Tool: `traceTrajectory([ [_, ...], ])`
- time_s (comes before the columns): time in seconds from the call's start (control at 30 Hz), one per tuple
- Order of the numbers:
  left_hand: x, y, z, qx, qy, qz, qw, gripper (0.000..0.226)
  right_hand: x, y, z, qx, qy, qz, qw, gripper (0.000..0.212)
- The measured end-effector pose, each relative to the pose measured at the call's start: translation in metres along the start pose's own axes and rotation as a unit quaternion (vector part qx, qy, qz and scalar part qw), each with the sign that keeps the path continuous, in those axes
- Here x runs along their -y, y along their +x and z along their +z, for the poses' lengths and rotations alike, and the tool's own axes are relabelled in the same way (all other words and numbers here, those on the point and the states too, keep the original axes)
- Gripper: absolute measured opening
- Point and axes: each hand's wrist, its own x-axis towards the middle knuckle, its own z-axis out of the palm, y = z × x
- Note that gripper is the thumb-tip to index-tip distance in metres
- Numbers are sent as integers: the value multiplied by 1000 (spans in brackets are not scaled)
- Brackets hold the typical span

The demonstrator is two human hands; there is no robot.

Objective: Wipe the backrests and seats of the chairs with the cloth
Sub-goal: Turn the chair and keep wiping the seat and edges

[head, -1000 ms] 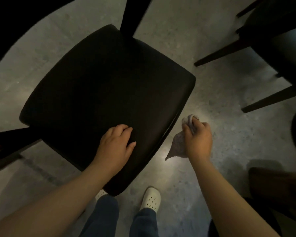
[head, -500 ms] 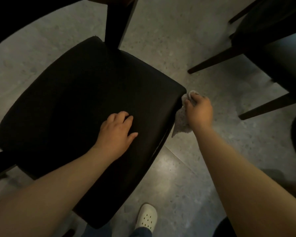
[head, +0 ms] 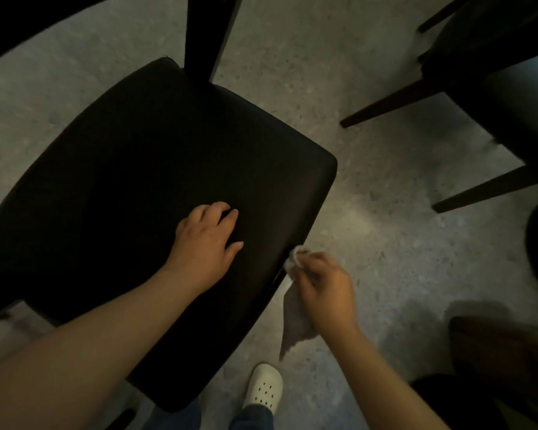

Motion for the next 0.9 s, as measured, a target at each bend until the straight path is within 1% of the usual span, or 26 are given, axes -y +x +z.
traceTrajectory([
  [0.1,2,-1,2,-5,4,0,1000,64,-2,42,-19,-70,-8,34,997,25],
  [0.13,2,-1,3,-9,5,0,1000,64,-2,63,-26,-83,-20,43,995,27],
  [0.23,3,-1,6,-14,4,4,1000,64,0,114,-31,-87,-40,65,993,33],
  [0.3,4,-1,6,-14,3,6,1000,63,2,116,-22,-83,-48,65,993,33],
  [0.37,4,-2,6,-14,1,8,1000,63,4,92,-9,-89,-36,61,993,30],
  [0.43,4,-2,5,-14,-2,10,1000,62,4,52,3,-69,-5,44,997,23],
  [0.53,3,-2,3,-10,-2,6,1000,65,2,5,2,26,2,-14,1000,14],
  [0.57,3,-2,3,-7,-3,7,1000,66,-1,4,-4,34,1,-22,999,14],
  [0.6,3,-2,3,-5,-4,9,1000,67,-3,13,-11,19,-2,-17,1000,14],
  [0.7,3,-1,5,-14,-6,7,1000,70,-4,72,-35,-80,-30,42,995,23],
  [0.77,4,0,6,-17,-7,6,1000,70,-2,122,-52,-113,-39,68,990,27],
  [0.83,5,0,9,-19,-6,7,1000,70,1,163,-61,-112,-31,73,991,28],
  [0.9,6,0,11,-15,-9,9,1000,71,3,189,-61,-76,-34,69,994,30],
])
